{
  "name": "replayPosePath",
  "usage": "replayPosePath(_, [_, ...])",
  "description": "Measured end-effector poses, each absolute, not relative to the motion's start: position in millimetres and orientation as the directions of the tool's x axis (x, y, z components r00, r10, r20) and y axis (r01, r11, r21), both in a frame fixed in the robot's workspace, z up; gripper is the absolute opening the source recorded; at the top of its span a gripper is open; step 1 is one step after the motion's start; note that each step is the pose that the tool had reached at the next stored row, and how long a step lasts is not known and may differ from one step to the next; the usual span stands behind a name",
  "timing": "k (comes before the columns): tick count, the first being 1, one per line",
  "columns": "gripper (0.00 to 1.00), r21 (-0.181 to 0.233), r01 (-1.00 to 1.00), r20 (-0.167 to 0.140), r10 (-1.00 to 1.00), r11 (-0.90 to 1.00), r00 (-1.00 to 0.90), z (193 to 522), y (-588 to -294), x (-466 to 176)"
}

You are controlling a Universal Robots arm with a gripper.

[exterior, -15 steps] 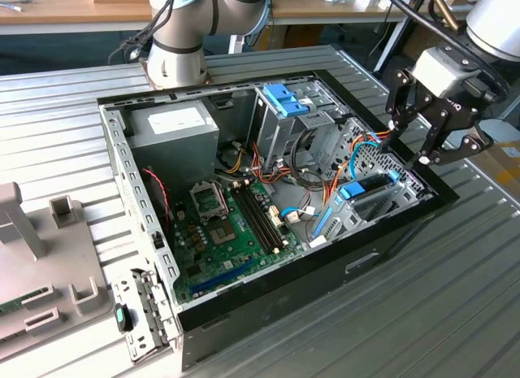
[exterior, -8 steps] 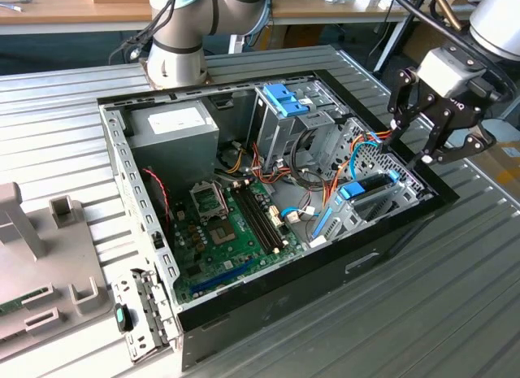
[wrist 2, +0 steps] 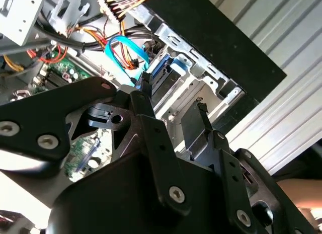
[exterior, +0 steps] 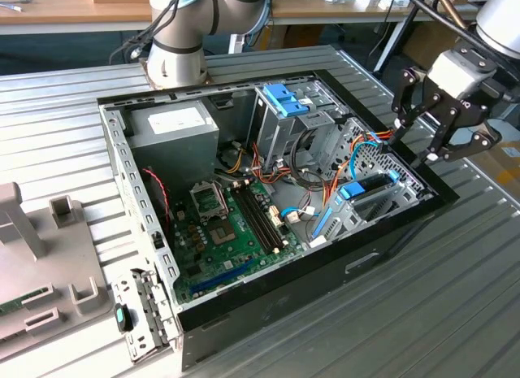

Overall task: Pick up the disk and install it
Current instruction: 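Insert the first disk wire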

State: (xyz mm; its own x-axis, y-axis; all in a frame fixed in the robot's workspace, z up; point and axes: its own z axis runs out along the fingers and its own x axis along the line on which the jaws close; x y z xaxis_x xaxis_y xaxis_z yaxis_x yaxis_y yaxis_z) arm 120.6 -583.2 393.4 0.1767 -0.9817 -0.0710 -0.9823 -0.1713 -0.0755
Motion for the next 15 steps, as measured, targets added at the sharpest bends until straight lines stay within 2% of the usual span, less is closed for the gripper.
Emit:
replayPosePath(7, [0.5,-0.076,-0.959,-0.071,-0.957,-0.275,0.28,393.3,-582.6,131.0])
replayPosePath(15, [0.5,-0.075,-0.958,-0.071,-0.957,-0.276,0.281,393.4,-580.7,131.2])
